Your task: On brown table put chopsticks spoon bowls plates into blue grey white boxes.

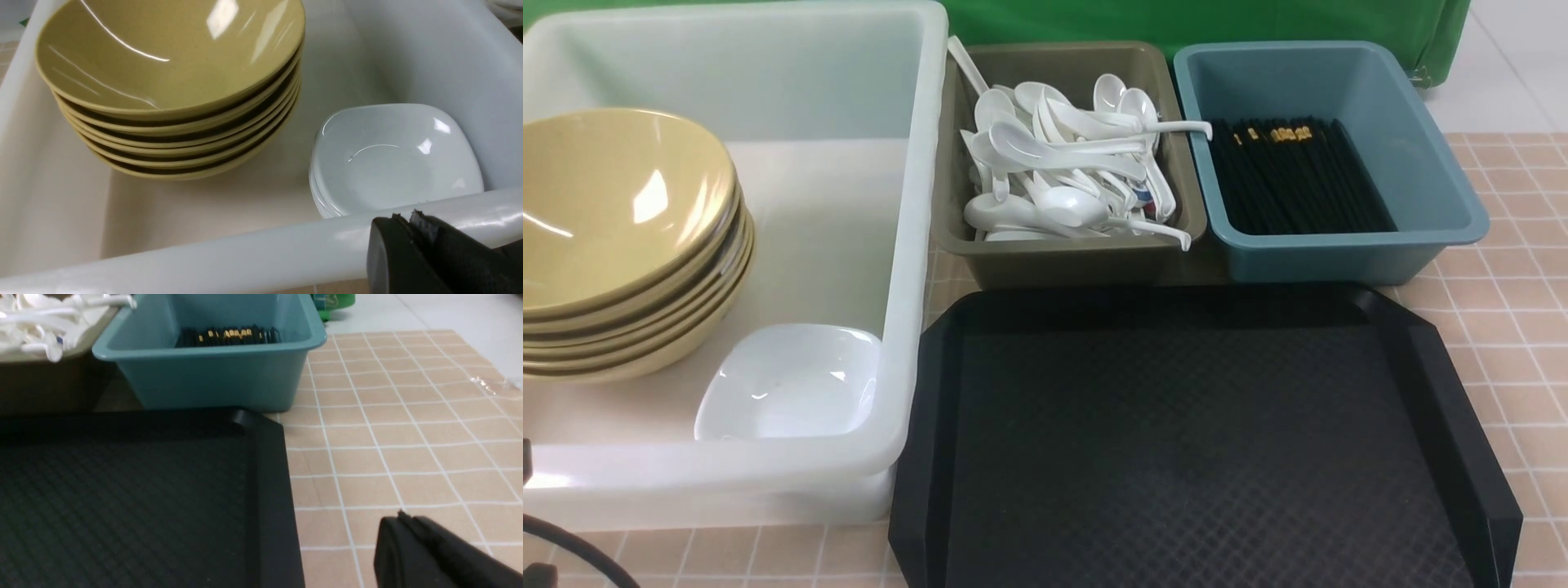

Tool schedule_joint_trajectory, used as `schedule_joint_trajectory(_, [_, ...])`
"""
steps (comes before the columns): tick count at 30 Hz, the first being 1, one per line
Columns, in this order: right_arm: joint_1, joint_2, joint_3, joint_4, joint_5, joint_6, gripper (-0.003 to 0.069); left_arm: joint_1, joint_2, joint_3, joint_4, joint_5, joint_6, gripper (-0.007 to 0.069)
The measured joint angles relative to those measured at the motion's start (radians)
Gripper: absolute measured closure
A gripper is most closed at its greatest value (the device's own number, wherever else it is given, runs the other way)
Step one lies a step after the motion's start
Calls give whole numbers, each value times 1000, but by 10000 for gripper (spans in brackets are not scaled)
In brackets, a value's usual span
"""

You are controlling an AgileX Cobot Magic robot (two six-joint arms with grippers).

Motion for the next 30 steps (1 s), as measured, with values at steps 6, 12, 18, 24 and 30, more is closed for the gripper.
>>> schedule_joint_trajectory(6, [0,0,0,0,0,-2,624,0,0,0,0,0,0,623])
schedule_joint_trajectory(12, [0,0,0,0,0,-2,622,0,0,0,0,0,0,623])
schedule_joint_trajectory(18, [0,0,0,0,1,-2,619,0,0,0,0,0,-1,623])
schedule_joint_trajectory(24, [0,0,0,0,1,-2,615,0,0,0,0,0,-1,623])
schedule_joint_trajectory(30, [0,0,0,0,1,-2,612,0,0,0,0,0,-1,623])
